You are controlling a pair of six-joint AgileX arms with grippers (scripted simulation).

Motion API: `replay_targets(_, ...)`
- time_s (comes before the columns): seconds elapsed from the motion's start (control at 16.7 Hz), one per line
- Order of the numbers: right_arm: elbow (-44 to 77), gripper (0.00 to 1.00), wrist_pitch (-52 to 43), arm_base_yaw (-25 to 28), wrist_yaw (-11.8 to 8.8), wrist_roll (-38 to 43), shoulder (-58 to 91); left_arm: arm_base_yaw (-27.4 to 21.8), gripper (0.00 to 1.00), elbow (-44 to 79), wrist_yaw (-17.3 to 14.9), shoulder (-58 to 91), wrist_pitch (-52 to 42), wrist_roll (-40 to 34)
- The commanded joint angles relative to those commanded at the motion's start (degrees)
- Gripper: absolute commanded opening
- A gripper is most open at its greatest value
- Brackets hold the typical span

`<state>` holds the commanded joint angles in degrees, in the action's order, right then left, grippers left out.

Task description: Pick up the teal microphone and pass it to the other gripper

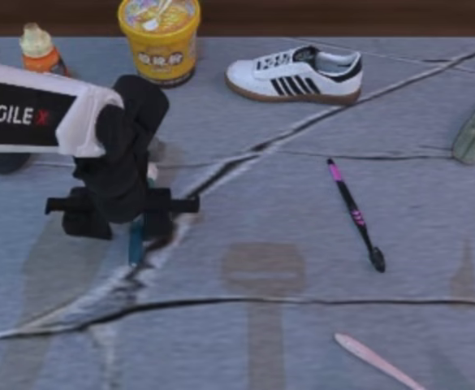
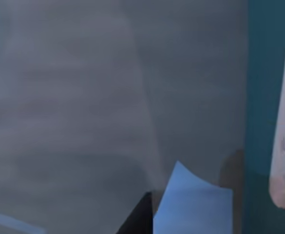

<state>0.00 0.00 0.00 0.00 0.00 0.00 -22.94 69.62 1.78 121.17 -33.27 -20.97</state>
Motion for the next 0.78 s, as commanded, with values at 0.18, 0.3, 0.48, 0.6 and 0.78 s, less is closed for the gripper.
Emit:
replay_targets(0.18, 0.0, 1.0, 0.0, 0.0, 0.0, 0.0, 0.0, 0.0, 0.0, 0.0, 0.0, 0.0, 0.0, 0.0)
replay_targets(0.3, 0.0, 1.0, 0.0, 0.0, 0.0, 0.0, 0.0, 0.0, 0.0, 0.0, 0.0, 0.0, 0.0, 0.0)
replay_targets(0.48, 0.0, 1.0, 0.0, 0.0, 0.0, 0.0, 0.0, -0.1, 0.0, 1.2, 1.1, -3.6, -1.7, 0.9)
replay_targets(0.6, 0.0, 1.0, 0.0, 0.0, 0.0, 0.0, 0.0, -0.2, 0.0, 0.8, 0.4, -3.9, 0.1, 1.5)
replay_targets(0.78, 0.0, 1.0, 0.0, 0.0, 0.0, 0.0, 0.0, -0.1, 0.0, -0.7, -2.2, -5.3, 7.1, 3.4)
